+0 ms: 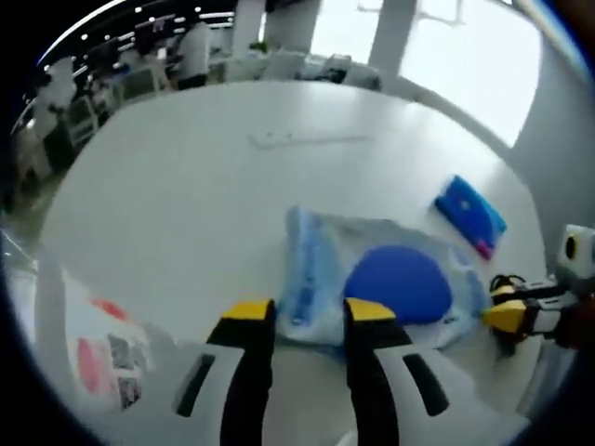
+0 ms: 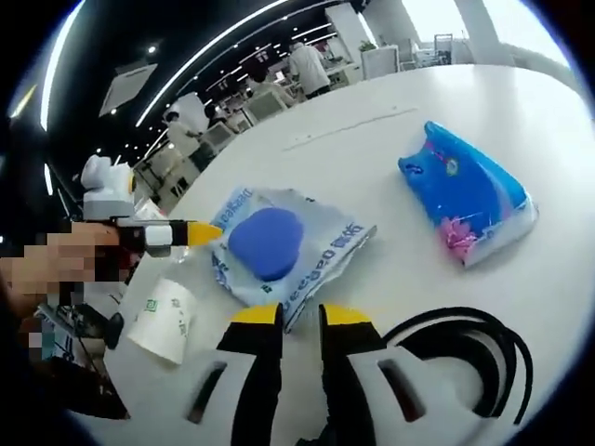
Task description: Arrange the tabletop items into an orderly group along one side of the table until the central work area is clear of visible clutter.
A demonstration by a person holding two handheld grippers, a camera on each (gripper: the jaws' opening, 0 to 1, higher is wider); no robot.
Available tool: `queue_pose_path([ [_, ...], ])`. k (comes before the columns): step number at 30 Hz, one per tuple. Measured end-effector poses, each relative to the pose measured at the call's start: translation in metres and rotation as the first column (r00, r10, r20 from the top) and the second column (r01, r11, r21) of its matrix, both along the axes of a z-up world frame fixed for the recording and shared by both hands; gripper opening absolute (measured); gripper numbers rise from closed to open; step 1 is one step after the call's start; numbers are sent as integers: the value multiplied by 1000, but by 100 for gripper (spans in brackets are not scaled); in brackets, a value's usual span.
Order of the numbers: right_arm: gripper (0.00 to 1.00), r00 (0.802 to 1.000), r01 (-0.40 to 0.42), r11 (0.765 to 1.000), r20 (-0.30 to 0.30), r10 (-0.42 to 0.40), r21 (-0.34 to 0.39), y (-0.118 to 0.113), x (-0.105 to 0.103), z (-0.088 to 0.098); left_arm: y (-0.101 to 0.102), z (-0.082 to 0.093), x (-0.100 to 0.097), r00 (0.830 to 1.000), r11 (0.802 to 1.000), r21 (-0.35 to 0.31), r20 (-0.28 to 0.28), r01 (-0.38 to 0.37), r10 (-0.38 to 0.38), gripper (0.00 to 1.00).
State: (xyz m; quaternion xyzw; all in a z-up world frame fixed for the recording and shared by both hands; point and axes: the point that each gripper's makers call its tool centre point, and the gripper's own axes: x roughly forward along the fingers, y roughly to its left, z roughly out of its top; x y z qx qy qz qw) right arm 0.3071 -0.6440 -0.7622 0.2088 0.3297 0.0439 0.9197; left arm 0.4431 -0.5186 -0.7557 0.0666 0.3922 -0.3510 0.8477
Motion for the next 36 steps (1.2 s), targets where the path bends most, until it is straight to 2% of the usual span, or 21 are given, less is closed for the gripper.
queue_pose_path([
  [4,8,1000,-19,1000,-21,19,-23,4,1,-6,-1,-11,-12,999,1000,7,-46,17,-16,20],
  [5,8,1000,-16,1000,-23,15,-24,4,0,-6,-9,-5,-4,1000,999,-50,15,8,-8,18],
  [6,7,1000,-17,1000,-23,17,-26,4,0,-6,0,-11,-14,999,1000,-8,-41,8,-8,16],
  [7,6,1000,-17,999,-23,16,-29,3,1,-7,-3,-11,-17,998,1000,-28,-57,7,-9,15],
  [9,5,999,-30,998,-19,29,-48,2,1,-7,-2,-11,-16,999,1000,-13,-43,22,-23,13],
  [13,2,999,-38,998,-18,37,-57,-1,2,-4,2,-11,-18,998,999,-15,-64,29,-30,3],
  [19,0,999,-27,998,-26,26,-57,-4,1,-3,1,-8,-26,997,999,-6,-68,47,-47,1],
  [27,0,999,-40,996,-28,38,-74,-9,-3,-1,-5,3,-32,996,998,-28,-60,64,-65,0],
  [36,0,999,-45,995,-29,43,-91,-16,-2,1,-10,6,-36,996,997,-38,-57,70,-72,0],
])
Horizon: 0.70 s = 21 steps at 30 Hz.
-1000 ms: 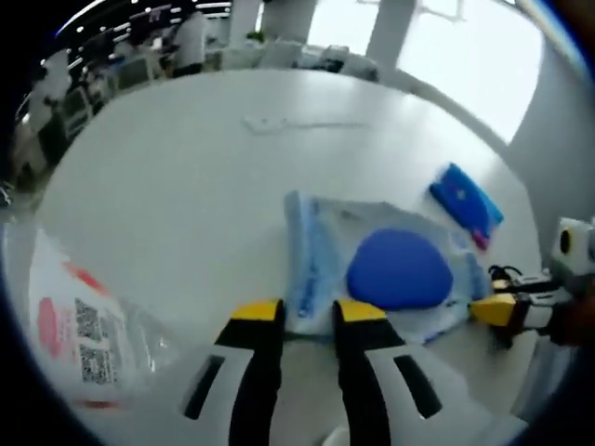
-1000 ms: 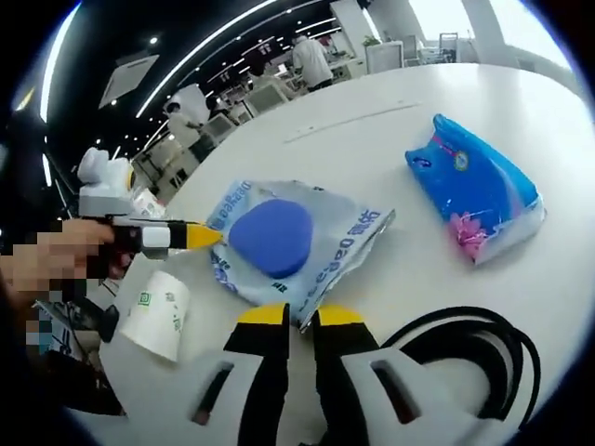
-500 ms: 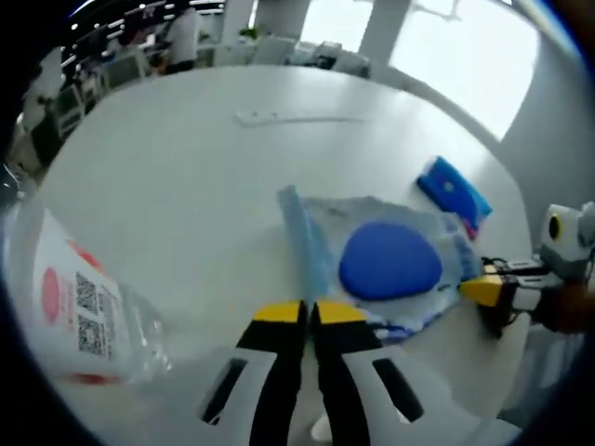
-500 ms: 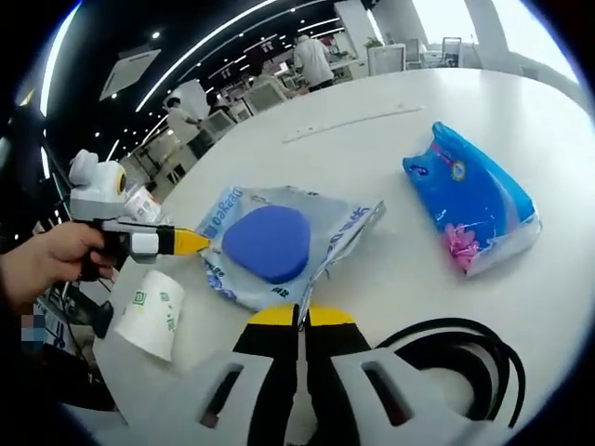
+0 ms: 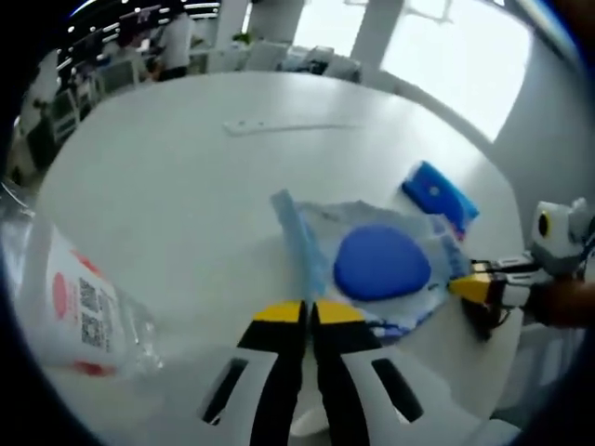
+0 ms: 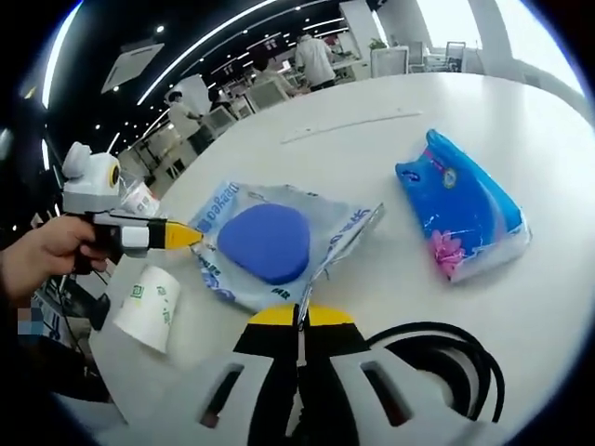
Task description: Arrange the tabletop items into an orderly group along one side of the table until the central work area is clear of visible clutter.
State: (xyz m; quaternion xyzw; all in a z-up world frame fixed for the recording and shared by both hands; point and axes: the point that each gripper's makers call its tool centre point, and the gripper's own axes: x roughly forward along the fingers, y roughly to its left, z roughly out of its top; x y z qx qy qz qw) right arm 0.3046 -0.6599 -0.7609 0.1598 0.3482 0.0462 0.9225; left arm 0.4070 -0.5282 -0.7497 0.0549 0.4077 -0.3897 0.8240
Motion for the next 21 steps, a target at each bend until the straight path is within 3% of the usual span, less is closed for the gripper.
queue_pose_path([
  [21,0,1000,-2,999,-2,2,-52,-28,11,3,-13,0,-12,1000,1000,-15,-13,11,-11,0],
])
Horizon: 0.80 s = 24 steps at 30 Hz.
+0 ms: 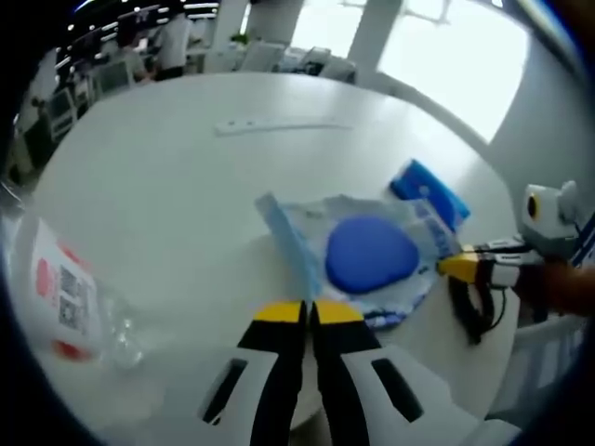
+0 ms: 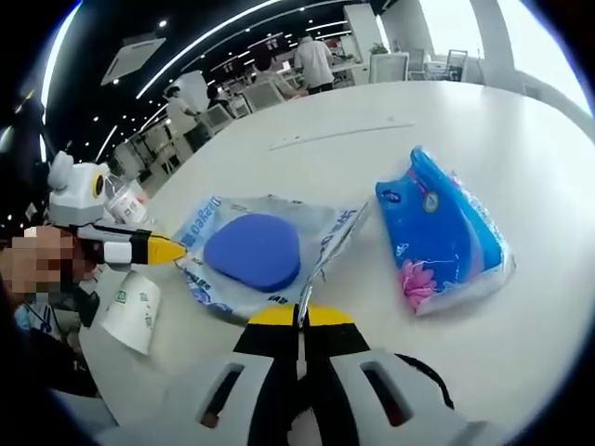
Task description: Arrange the tabletop items into an orderly group along one side of the table until the central work area is clear of visible clutter.
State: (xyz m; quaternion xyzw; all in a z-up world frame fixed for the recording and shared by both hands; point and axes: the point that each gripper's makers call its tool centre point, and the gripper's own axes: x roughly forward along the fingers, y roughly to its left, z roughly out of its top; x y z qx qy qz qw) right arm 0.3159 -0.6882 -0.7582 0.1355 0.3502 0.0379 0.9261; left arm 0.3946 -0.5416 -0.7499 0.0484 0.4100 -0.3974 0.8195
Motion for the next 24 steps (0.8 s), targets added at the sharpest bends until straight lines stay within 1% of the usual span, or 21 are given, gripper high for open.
queue_pose_path([
  [9,0,1000,-13,1000,-4,13,-28,-11,7,0,-4,-5,-8,1000,1000,9,-21,10,-10,0],
  [16,0,999,-39,998,-13,38,-56,-15,14,-2,-4,-9,-9,999,1000,13,-33,6,-6,0],
  [22,0,998,-59,995,-22,58,-85,-21,23,-2,-5,-12,-13,998,1000,15,-64,-1,2,1],
  [24,0,998,-60,994,-24,58,-91,-23,24,-2,-6,-12,-14,998,1000,13,-66,3,-2,1],
])
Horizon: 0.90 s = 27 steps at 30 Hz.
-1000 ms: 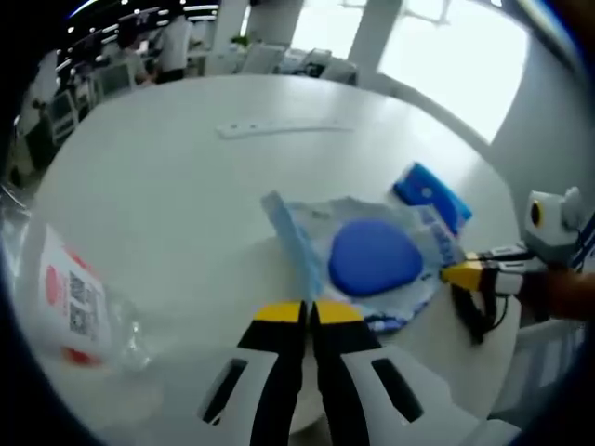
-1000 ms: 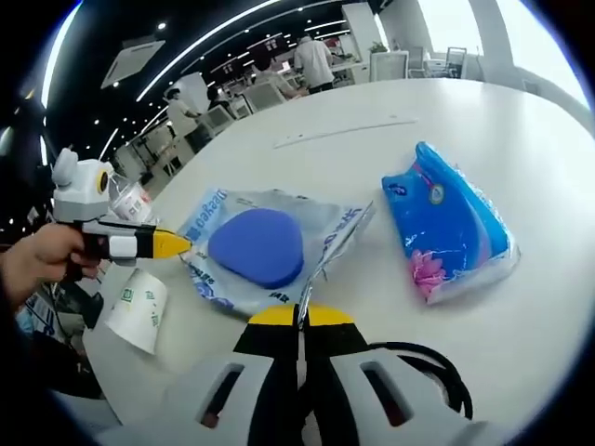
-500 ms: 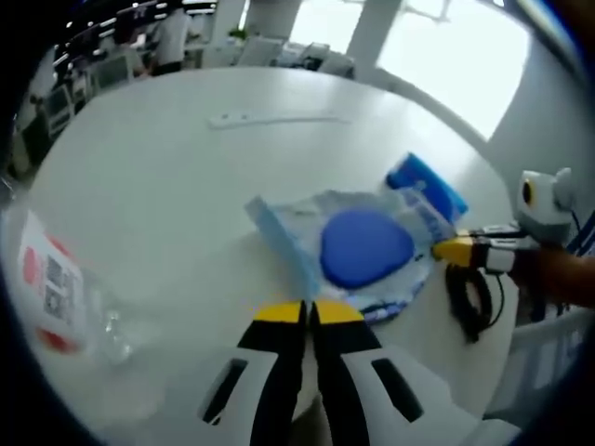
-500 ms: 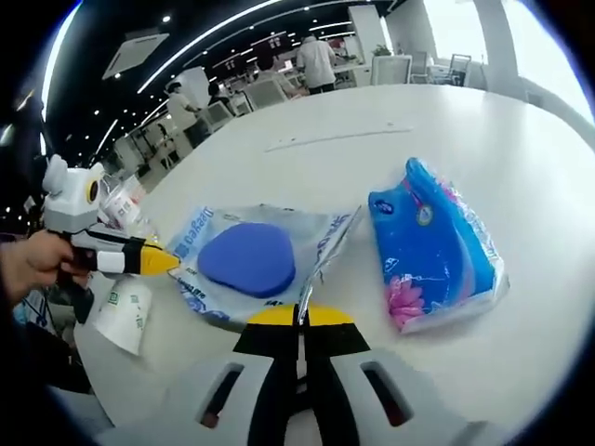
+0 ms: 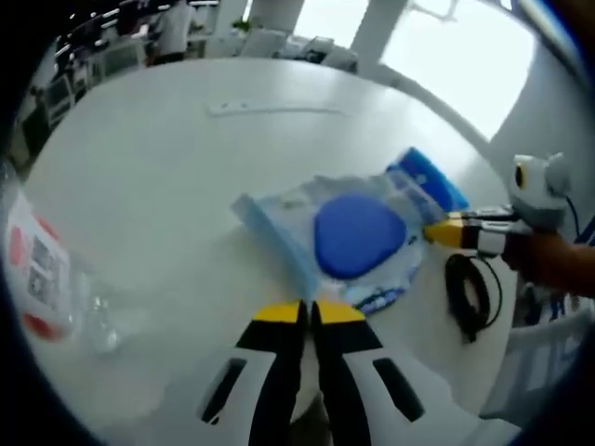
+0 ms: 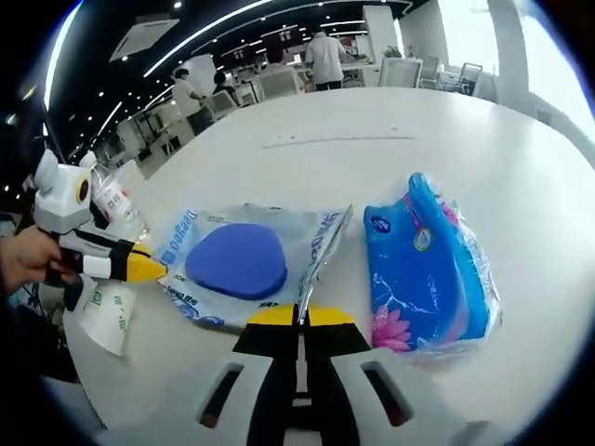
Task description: Arrange the tabletop items into an orderly group along one side of the table until the central work area is clear of visible clutter.
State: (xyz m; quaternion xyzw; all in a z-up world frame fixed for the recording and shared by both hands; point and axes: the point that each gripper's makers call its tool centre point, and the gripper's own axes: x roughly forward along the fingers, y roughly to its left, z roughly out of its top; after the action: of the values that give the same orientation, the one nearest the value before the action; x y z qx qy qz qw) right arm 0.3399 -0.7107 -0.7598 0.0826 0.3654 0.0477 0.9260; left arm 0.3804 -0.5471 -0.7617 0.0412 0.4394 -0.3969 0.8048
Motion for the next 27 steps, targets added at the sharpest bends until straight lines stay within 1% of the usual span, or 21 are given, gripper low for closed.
queue_pose_path([
  [3,0,1000,1,1000,-9,-1,3,-1,0,-2,0,0,0,1000,1000,3,1,2,-2,2],
  [6,0,1000,-11,1000,-11,11,-17,-3,1,-3,0,0,-2,1000,1000,0,-7,6,-6,2],
  [13,2,1000,-1,1000,-20,1,-23,-6,2,-3,0,-1,-2,1000,1000,8,-11,5,-5,4],
  [15,4,1000,11,1000,-21,-11,-14,-8,2,-2,1,-1,-1,1000,1000,15,-3,6,-6,6],
  [17,4,1000,22,1000,-4,-22,-12,-10,2,1,2,-1,0,1000,1000,19,4,12,-12,7],
  [22,9,1000,15,999,0,-15,-51,-16,-1,4,4,2,2,1000,1000,21,18,11,-11,11],
  [25,11,1000,26,998,7,-25,-64,-19,-4,8,5,6,4,999,999,23,39,24,-25,18],
  [27,12,999,28,996,17,-27,-81,-20,-6,12,6,10,4,998,999,25,56,28,-29,19],
])
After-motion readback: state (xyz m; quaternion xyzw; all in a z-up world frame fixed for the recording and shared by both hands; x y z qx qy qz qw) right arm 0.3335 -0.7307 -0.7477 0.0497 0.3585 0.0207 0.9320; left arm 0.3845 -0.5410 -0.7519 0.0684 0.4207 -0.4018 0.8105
